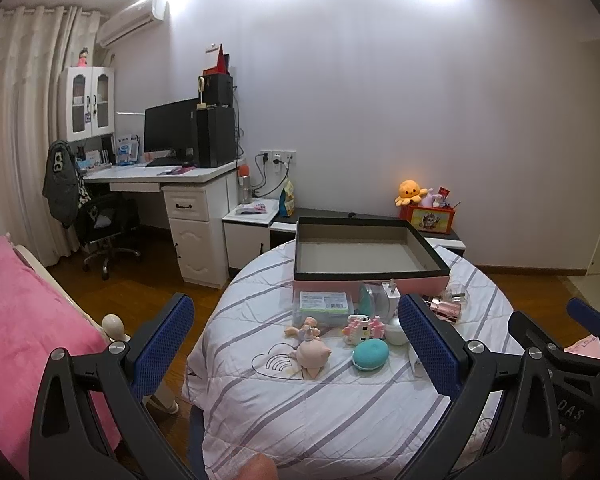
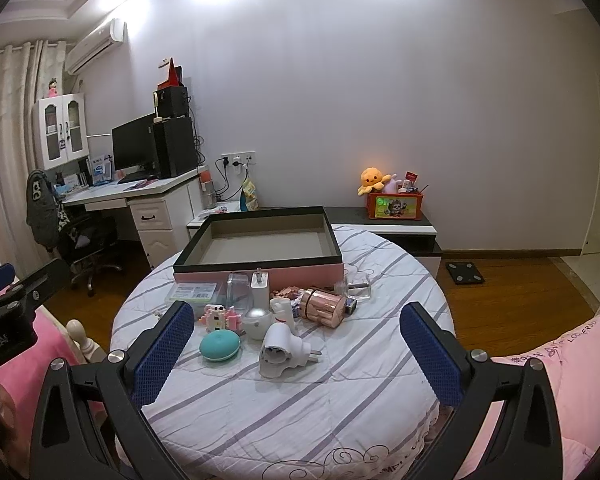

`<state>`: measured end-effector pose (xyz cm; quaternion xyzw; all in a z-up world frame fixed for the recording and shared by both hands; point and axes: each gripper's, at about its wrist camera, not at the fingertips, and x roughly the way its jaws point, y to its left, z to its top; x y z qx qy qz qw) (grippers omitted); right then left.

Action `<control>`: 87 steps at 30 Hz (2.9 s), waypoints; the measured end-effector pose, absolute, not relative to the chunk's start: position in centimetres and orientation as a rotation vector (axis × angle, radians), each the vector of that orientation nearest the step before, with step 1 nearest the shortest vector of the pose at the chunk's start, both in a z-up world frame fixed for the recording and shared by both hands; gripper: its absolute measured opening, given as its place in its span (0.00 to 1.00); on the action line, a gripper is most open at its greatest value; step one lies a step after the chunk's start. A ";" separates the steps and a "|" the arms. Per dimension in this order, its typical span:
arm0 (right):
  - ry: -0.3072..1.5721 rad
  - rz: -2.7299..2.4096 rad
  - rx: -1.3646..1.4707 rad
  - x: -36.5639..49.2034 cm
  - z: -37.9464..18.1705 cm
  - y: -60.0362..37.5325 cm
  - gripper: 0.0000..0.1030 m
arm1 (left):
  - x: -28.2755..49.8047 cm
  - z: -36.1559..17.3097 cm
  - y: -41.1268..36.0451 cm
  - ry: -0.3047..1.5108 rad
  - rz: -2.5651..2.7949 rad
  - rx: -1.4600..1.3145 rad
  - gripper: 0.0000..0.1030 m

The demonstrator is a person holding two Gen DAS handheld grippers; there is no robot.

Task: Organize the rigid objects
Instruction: 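Move both tools toward the toys on the bed, then grasp the pig figurine with the left tool while the right tool grasps the white hair dryer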

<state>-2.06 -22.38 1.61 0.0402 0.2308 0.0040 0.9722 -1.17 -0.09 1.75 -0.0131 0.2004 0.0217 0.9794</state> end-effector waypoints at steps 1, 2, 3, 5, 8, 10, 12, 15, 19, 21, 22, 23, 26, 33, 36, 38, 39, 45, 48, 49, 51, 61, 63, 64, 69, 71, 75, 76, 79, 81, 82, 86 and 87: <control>0.466 0.007 0.081 -2.1 1.6 -22.4 1.00 | -1.2 1.9 0.0 0.405 0.043 -0.026 1.00; 0.463 0.005 0.083 -2.1 1.7 -22.4 1.00 | -1.2 1.8 0.0 0.405 0.042 -0.024 1.00; 0.460 0.002 0.086 -2.1 1.7 -22.5 1.00 | -1.3 1.9 0.1 0.405 0.041 -0.025 1.00; 0.456 -0.003 0.088 -2.2 1.8 -22.6 1.00 | -1.3 1.8 0.1 0.405 0.036 -0.026 1.00; 0.447 -0.012 0.090 -2.4 2.0 -22.8 1.00 | -1.3 1.8 -0.1 0.407 0.028 -0.022 1.00; 0.442 -0.017 0.093 -2.5 2.2 -22.9 1.00 | -1.4 1.8 -0.4 0.404 0.025 -0.014 1.00; 0.441 -0.020 0.095 -2.5 2.2 -23.1 1.00 | -1.5 1.8 -0.5 0.399 0.024 -0.011 1.00; 0.440 -0.025 0.100 -2.5 2.4 -23.4 1.00 | -1.6 1.8 -0.6 0.398 0.018 -0.010 1.00; 0.437 -0.029 0.102 -2.6 2.5 -23.6 1.00 | -1.6 1.8 -0.6 0.399 0.013 -0.009 1.00; 0.437 -0.029 0.102 -2.6 2.5 -23.6 1.00 | -1.6 1.7 -0.6 0.401 0.010 -0.011 1.00; 0.437 -0.030 0.102 -2.6 2.5 -23.6 1.00 | -1.6 1.7 -0.6 0.400 0.009 -0.010 1.00; 0.437 -0.030 0.102 -2.6 2.5 -23.6 1.00 | -1.6 1.7 -0.6 0.400 0.008 -0.009 1.00; 0.436 -0.030 0.101 -2.5 2.6 -23.6 1.00 | -1.5 1.8 -0.7 0.400 0.005 -0.009 1.00; 0.430 -0.030 0.101 -2.6 2.7 -23.7 1.00 | -1.9 1.8 -0.6 0.392 -0.006 -0.009 1.00; 0.427 -0.032 0.100 -2.8 2.9 -23.7 1.00 | -1.9 1.8 -0.6 0.392 -0.007 -0.011 1.00; 0.426 -0.033 0.099 -2.8 2.9 -23.7 1.00 | -1.9 1.8 -0.6 0.391 -0.006 -0.010 1.00; 0.426 -0.033 0.099 -2.8 3.0 -23.7 1.00 | -1.9 1.8 -0.6 0.391 -0.005 -0.010 1.00; 0.426 -0.033 0.099 -2.8 3.0 -23.7 1.00 | -1.9 1.8 -0.7 0.386 -0.006 -0.008 1.00; 0.426 -0.033 0.098 -2.8 3.0 -23.7 1.00 | -1.9 1.8 -0.7 0.387 -0.005 -0.009 1.00; 0.425 -0.032 0.099 -2.8 3.0 -23.7 1.00 | -1.9 1.8 -0.7 0.386 -0.006 -0.009 1.00; 0.427 -0.034 0.098 -2.8 3.0 -23.7 1.00 | -1.9 1.8 -0.7 0.386 -0.005 -0.009 1.00; 0.444 -0.032 0.093 -2.4 2.6 -23.7 1.00 | -1.4 0.8 -0.5 0.411 -0.001 -0.011 1.00; 0.456 -0.031 0.090 -2.0 2.2 -23.7 1.00 | -1.0 0.2 -0.4 0.426 0.001 -0.012 1.00; 0.463 -0.029 0.087 -1.8 1.9 -23.6 1.00 | -0.8 -0.1 -0.3 0.432 0.002 -0.012 1.00; 0.531 -0.017 0.078 -0.2 -0.6 -23.2 1.00 | 1.1 -3.2 0.3 0.509 0.017 -0.016 1.00; 0.567 0.001 0.068 0.7 -2.1 -22.9 1.00 | 2.0 -4.6 0.5 0.545 0.022 -0.020 1.00; 0.625 0.031 0.046 2.2 -4.4 -22.4 1.00 | 4.0 -7.5 0.9 0.615 0.035 -0.025 1.00; 0.642 0.033 0.044 2.7 -5.0 -22.4 1.00 | 4.6 -8.2 1.0 0.633 0.037 -0.024 1.00; 0.684 0.033 0.045 4.0 -6.6 -22.5 1.00 | 6.2 -10.0 0.9 0.674 0.038 -0.015 1.00; 0.708 0.031 0.047 5.1 -7.8 -22.7 1.00 | 7.0 -10.8 1.0 0.695 0.043 -0.007 1.00; 0.717 0.034 0.049 5.5 -8.1 -22.7 1.00 | 7.6 -11.2 1.0 0.709 0.048 -0.001 1.00; 0.749 0.052 0.051 6.9 -9.5 -22.6 1.00 | 9.6 -12.4 1.1 0.740 0.059 0.003 1.00; 0.752 0.058 0.050 7.4 -9.8 -22.6 1.00 | 10.1 -12.6 1.0 0.745 0.062 0.003 1.00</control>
